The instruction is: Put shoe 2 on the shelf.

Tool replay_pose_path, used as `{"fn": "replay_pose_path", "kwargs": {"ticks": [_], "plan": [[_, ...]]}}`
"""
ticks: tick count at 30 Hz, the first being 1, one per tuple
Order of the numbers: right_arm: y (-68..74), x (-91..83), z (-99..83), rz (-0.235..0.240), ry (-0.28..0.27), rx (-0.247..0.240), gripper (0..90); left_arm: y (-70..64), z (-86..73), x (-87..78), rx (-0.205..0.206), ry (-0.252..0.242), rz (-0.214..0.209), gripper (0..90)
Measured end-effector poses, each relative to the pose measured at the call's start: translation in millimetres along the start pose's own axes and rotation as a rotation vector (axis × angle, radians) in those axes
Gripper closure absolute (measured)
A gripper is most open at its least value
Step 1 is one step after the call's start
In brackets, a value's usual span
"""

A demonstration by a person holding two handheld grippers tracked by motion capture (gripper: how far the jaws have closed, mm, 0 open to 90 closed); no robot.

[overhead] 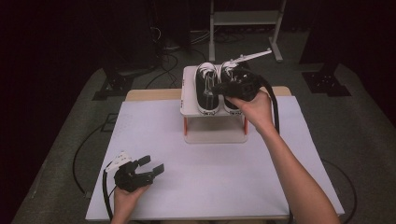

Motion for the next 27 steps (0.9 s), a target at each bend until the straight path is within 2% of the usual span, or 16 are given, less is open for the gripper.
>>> {"fn": "replay_pose_path", "kwargs": {"ticks": [3, 4, 10, 15, 16, 19, 22, 23, 27], "plan": [[-3.8, -12.3, 0.1, -0.045, -0.008, -0.007, 68.1, -0.8, -0.1, 0.3, 0.002, -0.001, 0.001, 19.2], [-5.6, -16.1, -1.1, -0.067, 0.004, -0.027, 68.0, -1.0, -0.1, 0.5, 0.002, -0.001, 0.001, 19.2], [-11.7, -25.0, -9.8, -0.129, 0.061, -0.050, 67.2, -2.7, -0.8, 2.2, 0.003, 0.005, -0.003, 19.2], [-14.8, -20.0, -15.1, -0.131, 0.110, -0.051, 66.8, -2.5, -0.6, 2.0, 0.001, 0.002, -0.003, 19.2], [-16.1, -18.5, -15.4, -0.136, 0.118, -0.064, 67.3, -2.3, -0.5, 1.9, -0.002, 0.001, -0.002, 19.2], [-17.9, -16.1, -15.4, -0.153, 0.128, -0.070, 71.3, -1.5, -0.4, 1.1, -0.007, -0.003, -0.001, 19.2], [-19.9, -15.1, -14.4, -0.139, 0.135, -0.066, 71.7, -0.5, -0.1, 0.9, -0.007, -0.004, 0.000, 19.2], [-19.8, -15.1, -14.7, -0.130, 0.143, -0.046, 71.5, -0.5, -0.1, 0.9, -0.007, -0.003, -0.001, 19.2], [-21.2, -11.6, -15.5, -0.134, 0.178, -0.065, 72.0, -0.4, 0.2, 0.4, -0.009, -0.006, -0.003, 19.2]]}}
Point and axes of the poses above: each handheld gripper's, and its own axes: x roughly forward along the jaws, z roughly out of its top, y roughly to its left, the point moved 7 cm from there along x, roughly forward along the jaws, and after that the axes turned 12 degrees about z, right-handed, at the moved point
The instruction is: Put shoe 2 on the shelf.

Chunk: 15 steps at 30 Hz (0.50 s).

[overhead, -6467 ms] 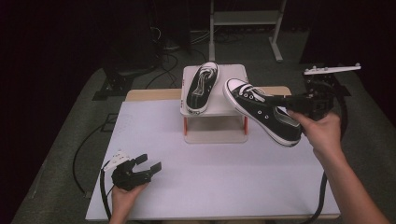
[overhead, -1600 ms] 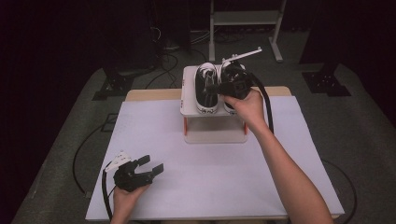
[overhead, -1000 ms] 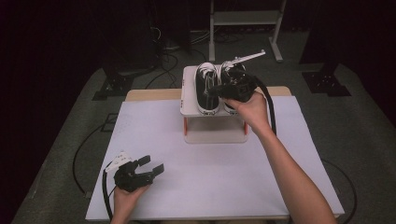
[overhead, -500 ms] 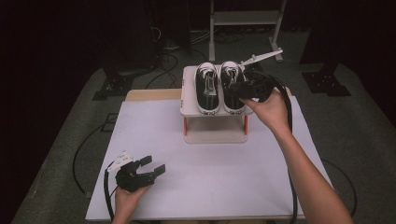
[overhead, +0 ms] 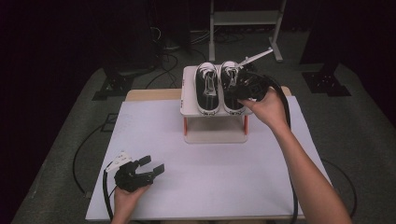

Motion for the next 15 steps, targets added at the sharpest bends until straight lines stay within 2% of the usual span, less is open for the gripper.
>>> {"fn": "replay_pose_path", "kwargs": {"ticks": [1, 2, 5, 10, 15], "plan": [[0.3, 0.5, 0.7, 0.006, -0.003, 0.014, 73.8, 0.2, 0.1, -0.1, -0.003, -0.001, 0.000, 19.2], [0.0, 0.4, 1.6, 0.011, -0.002, 0.022, 82.3, 0.4, 0.0, -0.3, -0.007, 0.000, 0.002, 19.2], [-0.3, -0.8, 4.0, 0.025, -0.003, 0.044, 87.2, 0.6, -0.4, -0.6, -0.008, 0.002, 0.002, 19.2], [-1.1, -2.0, 13.2, 0.023, -0.042, 0.057, 88.3, 1.0, -0.6, -0.7, -0.006, 0.004, 0.003, 19.2], [1.7, 2.9, 18.8, 0.026, -0.047, 0.066, 88.3, 1.3, -0.9, -0.8, -0.006, 0.004, 0.003, 19.2]]}}
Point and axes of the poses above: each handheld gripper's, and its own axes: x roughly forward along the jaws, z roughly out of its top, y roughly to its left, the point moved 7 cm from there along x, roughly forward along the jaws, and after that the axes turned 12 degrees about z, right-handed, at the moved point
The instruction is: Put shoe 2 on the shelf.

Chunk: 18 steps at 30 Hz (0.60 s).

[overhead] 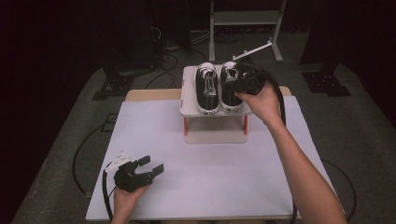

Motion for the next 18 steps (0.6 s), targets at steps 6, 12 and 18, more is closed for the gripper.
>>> {"fn": "replay_pose_path", "kwargs": {"ticks": [6, 12, 18], "plan": [[2.3, 8.3, -5.3, 0.016, 0.010, -0.006, 88.0, 0.3, 0.3, -0.9, -0.006, -0.006, 0.001, 19.2], [1.5, 3.0, -5.6, 0.029, -0.003, -0.003, 78.1, -2.0, 1.4, 0.0, -0.002, -0.007, -0.001, 19.1], [-8.0, -11.5, -5.8, 0.041, -0.081, 0.023, 70.4, -1.7, 2.1, 0.8, -0.006, -0.007, 0.003, 19.0]]}}
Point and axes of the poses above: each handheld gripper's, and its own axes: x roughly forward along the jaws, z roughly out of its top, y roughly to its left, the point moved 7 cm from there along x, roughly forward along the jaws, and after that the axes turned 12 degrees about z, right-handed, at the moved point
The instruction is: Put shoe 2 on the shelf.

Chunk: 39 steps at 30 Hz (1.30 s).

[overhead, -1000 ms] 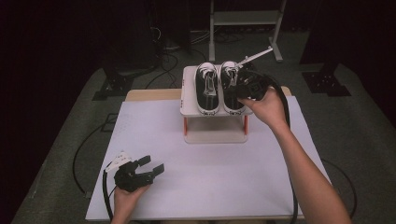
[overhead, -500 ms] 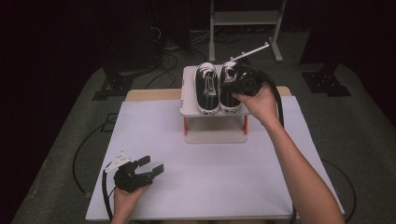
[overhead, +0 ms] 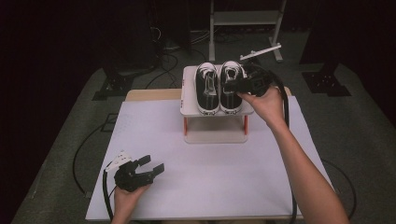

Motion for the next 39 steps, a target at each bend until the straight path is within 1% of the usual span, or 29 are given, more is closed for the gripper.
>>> {"fn": "replay_pose_path", "kwargs": {"ticks": [3, 9, 13, 16, 18, 20, 23, 25, 26, 29, 31, 33, 38, 39], "plan": [[-5.6, -6.5, -2.1, 0.011, -0.033, 0.028, 67.6, 0.1, -0.1, 0.3, 0.006, 0.002, 0.001, 19.0], [-16.8, -19.4, -9.7, 0.016, -0.085, 0.039, 62.1, 1.4, -1.5, -1.4, 0.019, 0.006, 0.004, 19.0], [-24.9, -28.7, -18.9, 0.026, -0.112, 0.057, 59.9, 3.6, -1.9, -3.1, 0.009, 0.000, 0.007, 19.0], [-32.2, -36.8, -28.0, 0.022, -0.128, 0.071, 58.4, 4.0, -1.4, -4.2, 0.007, -0.005, 0.009, 19.0], [-37.0, -42.4, -34.4, 0.020, -0.130, 0.083, 56.2, 4.0, -1.2, -4.0, 0.008, -0.004, 0.009, 19.0], [-41.2, -47.4, -40.9, 0.020, -0.140, 0.092, 56.0, 4.1, -1.4, -3.7, 0.012, -0.001, 0.011, 19.0], [-47.6, -53.7, -51.1, 0.015, -0.150, 0.095, 54.9, 4.0, -1.8, -2.9, 0.014, 0.000, 0.014, 19.0], [-51.4, -56.7, -58.7, 0.020, -0.155, 0.105, 53.5, 4.6, -2.0, -2.7, 0.015, 0.002, 0.016, 19.0], [-53.6, -58.5, -64.1, 0.019, -0.149, 0.117, 52.6, 4.9, -2.2, -2.6, 0.017, 0.004, 0.017, 19.0], [-59.3, -62.0, -75.3, 0.020, -0.152, 0.129, 51.7, 5.4, -2.2, -2.8, 0.013, 0.003, 0.019, 19.0], [-63.5, -63.6, -84.2, 0.017, -0.146, 0.137, 50.5, 5.9, -2.2, -3.1, 0.016, 0.002, 0.020, 19.0], [-66.8, -65.3, -93.3, 0.022, -0.152, 0.154, 50.0, 5.9, -2.1, -3.5, 0.016, 0.002, 0.019, 18.9], [-74.2, -68.5, -116.0, 0.026, -0.154, 0.175, 47.8, 6.3, -2.3, -4.0, 0.019, 0.003, 0.021, 18.9], [-75.7, -69.2, -121.2, 0.022, -0.148, 0.182, 46.9, 6.2, -2.3, -3.9, 0.020, 0.003, 0.022, 18.9]]}}
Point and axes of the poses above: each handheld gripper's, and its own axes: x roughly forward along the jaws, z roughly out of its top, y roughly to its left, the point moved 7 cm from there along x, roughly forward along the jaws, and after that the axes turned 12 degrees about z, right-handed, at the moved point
